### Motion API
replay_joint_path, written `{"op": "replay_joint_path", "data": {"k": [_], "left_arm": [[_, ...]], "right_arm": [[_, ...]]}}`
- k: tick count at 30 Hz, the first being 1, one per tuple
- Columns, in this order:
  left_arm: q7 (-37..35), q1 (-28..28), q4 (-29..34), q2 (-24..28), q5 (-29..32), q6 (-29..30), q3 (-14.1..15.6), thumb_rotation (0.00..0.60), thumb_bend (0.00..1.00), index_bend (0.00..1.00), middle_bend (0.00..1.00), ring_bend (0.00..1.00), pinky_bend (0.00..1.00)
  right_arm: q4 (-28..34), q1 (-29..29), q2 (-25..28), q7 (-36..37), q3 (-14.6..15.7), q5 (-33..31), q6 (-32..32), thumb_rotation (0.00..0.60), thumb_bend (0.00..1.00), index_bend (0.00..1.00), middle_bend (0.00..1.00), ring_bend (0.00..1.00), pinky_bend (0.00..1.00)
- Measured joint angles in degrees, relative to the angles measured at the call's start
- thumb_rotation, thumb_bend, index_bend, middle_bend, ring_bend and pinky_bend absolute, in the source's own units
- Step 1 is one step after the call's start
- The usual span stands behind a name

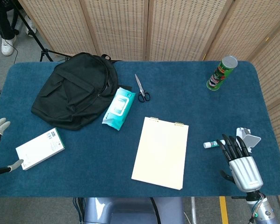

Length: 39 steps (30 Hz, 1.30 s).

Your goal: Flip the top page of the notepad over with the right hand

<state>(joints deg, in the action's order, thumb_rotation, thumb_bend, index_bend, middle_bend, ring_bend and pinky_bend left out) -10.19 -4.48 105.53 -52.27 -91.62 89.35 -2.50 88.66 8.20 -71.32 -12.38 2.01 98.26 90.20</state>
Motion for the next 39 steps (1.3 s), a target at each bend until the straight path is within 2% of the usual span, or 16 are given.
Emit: {"op": "replay_joint_path", "data": {"k": [6, 11, 15, 21, 26, 39], "left_arm": [[-0.04, 0.02, 0.02, 0.06, 0.05, -0.03, 0.07, 0.6, 0.0, 0.0, 0.0, 0.0, 0.0], [-0.26, 0.2, 0.04, 0.06, 0.11, 0.42, -0.02, 0.6, 0.0, 0.0, 0.0, 0.0, 0.0], [0.34, 0.04, 0.12, -0.13, 0.97, 0.06, -0.28, 0.6, 0.0, 0.0, 0.0, 0.0, 0.0], [0.87, -0.19, 0.43, -0.22, 1.91, -0.38, -0.67, 0.6, 0.0, 0.0, 0.0, 0.0, 0.0], [0.46, -0.14, 0.37, -0.13, 1.97, -0.3, -0.71, 0.6, 0.0, 0.0, 0.0, 0.0, 0.0], [-0.73, 0.02, -0.05, 0.15, 1.75, 0.03, -0.74, 0.6, 0.0, 0.0, 0.0, 0.0, 0.0]], "right_arm": [[0.14, 0.27, -0.1, 1.68, 1.02, 1.29, -1.39, 0.6, 0.0, 0.01, 0.0, 0.0, 0.04], [-1.32, 1.57, -0.95, 3.08, 2.82, 4.3, -4.04, 0.6, 0.0, 0.11, 0.0, 0.0, 0.04], [-4.46, 5.77, -2.81, 7.43, 4.67, 9.12, -9.19, 0.6, 0.0, 0.17, 0.03, 0.0, 0.04], [-10.62, 12.03, -7.39, 11.29, 5.86, 14.2, -14.46, 0.6, 0.0, 0.24, 0.08, 0.0, 0.04], [-12.36, 14.15, -9.78, 11.83, 6.19, 15.12, -16.33, 0.6, 0.0, 0.26, 0.09, 0.0, 0.04], [-14.02, 15.1, -12.08, 11.31, 7.17, 14.17, -17.09, 0.6, 0.0, 0.29, 0.1, 0.01, 0.04]]}}
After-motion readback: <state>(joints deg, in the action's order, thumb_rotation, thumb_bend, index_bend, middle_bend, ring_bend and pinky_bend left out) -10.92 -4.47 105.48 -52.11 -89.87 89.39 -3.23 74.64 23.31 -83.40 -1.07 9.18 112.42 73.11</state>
